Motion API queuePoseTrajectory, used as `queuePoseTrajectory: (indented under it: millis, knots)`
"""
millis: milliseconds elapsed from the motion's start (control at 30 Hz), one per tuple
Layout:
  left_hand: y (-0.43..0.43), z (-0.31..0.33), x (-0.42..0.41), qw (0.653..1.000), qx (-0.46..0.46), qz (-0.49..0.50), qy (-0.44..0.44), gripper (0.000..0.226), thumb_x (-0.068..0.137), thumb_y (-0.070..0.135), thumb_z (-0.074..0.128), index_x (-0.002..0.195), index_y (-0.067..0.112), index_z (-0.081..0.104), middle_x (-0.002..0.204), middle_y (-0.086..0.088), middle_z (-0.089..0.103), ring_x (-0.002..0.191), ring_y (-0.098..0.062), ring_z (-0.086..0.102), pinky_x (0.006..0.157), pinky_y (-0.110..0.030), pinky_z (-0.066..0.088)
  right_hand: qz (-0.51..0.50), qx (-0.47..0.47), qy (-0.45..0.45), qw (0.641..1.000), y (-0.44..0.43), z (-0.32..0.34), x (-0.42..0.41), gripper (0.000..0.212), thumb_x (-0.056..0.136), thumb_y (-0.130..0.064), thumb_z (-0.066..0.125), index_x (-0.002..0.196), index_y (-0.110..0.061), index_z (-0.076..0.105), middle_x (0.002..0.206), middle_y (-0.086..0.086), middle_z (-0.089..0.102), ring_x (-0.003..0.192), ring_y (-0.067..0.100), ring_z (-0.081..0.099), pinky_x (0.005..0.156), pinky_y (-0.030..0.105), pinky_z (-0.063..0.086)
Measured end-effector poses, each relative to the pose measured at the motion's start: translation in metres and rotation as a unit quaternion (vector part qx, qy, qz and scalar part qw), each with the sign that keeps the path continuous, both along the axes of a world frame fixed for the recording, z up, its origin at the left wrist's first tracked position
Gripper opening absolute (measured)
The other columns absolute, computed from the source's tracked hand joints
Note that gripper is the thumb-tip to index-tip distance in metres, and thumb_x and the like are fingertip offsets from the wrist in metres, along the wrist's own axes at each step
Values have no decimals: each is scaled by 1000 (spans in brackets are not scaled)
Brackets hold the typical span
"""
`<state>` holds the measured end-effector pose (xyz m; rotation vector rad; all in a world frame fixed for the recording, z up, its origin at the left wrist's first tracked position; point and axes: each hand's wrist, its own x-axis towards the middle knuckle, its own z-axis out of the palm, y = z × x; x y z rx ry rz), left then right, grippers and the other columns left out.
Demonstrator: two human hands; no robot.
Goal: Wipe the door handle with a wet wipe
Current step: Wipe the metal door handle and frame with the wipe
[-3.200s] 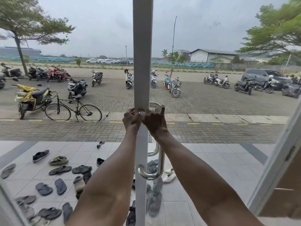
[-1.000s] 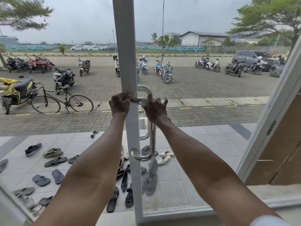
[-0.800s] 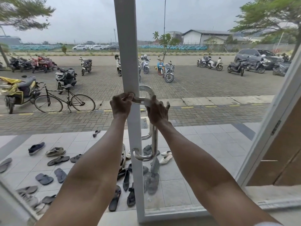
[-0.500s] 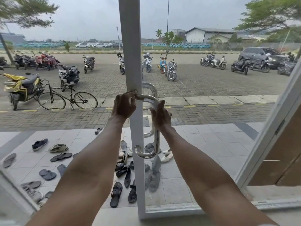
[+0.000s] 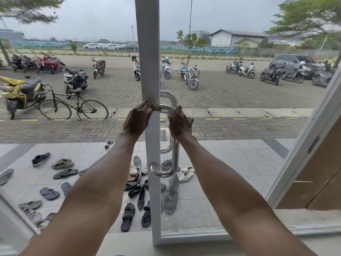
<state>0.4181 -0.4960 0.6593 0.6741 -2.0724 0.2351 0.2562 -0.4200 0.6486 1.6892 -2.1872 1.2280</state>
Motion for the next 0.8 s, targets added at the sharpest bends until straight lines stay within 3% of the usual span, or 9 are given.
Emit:
queuePoseTrajectory:
  millis: [200,300,433,567,800]
  knots:
    - [-2,-8,-3,1000,13,5,28,38,94,15,64,130,5,60,134,-6,64,108,-27,69,88,-30,55,3,33,-77,997,5,-30,-3,47,104,-36,43,133,-2,29,132,16,61,121,42,55,108,55,29]
    - [-1,-6,-1,1000,11,0,24,37,94,10,61,130,6,58,133,-7,63,106,-29,70,86,-33,56,-7,93,-98,991,8,-46,1,71,106,-38,39,153,3,6,151,18,46,138,40,42,117,59,20]
    - [4,-5,1,1000,13,-5,21,43,89,-1,54,131,6,55,135,-9,62,107,-32,68,86,-39,58,-1,89,-112,990,10,-42,0,66,105,-36,42,151,2,13,146,16,52,136,38,45,116,61,16]
    - [6,-9,-4,999,31,20,14,56,83,-9,52,139,-3,50,142,-17,55,124,-35,59,98,-42,54,9,105,-81,991,8,-29,-4,75,106,-41,36,157,-2,-2,154,14,44,142,35,39,119,62,13]
    - [21,-26,-14,994,88,48,48,64,84,-9,47,147,-7,36,149,-23,43,134,-37,49,106,-42,48,-20,82,-2,996,-7,-7,-8,51,105,-37,31,149,-12,29,132,12,61,127,33,53,115,57,21]
